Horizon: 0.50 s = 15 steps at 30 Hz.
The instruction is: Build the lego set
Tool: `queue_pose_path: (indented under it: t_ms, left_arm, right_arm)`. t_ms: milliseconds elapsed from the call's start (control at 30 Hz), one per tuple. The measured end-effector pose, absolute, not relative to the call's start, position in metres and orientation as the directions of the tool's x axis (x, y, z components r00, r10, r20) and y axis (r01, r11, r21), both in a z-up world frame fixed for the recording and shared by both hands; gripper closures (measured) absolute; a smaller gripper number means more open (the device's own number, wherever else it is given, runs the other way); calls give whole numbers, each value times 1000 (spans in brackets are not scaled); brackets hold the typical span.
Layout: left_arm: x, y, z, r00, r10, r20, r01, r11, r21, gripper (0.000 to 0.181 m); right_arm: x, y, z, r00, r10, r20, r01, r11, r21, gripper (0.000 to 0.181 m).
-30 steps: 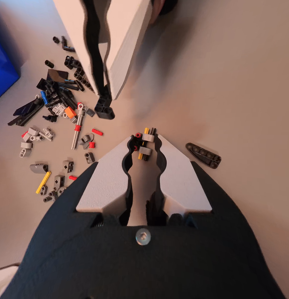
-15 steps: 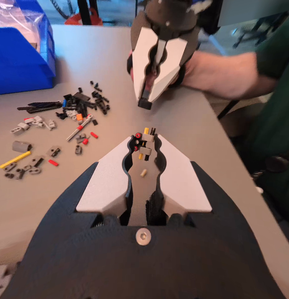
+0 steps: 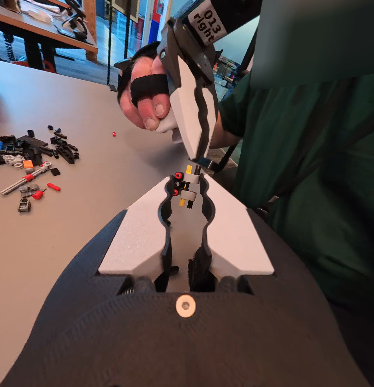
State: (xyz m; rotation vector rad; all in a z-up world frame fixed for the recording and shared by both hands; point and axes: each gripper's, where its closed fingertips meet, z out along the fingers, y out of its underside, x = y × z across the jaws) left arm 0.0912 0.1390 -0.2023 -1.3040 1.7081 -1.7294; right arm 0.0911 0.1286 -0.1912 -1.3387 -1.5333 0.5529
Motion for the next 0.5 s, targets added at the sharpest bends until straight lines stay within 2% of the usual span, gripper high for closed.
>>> queue_pose_path:
  t_ms: [500]
  left_arm:
    - [84,140,-210,-520,-771,367,-365,-187,-912,159]
  right_arm:
    - [84,137,-200,-23,910,414,497,369,-785,176]
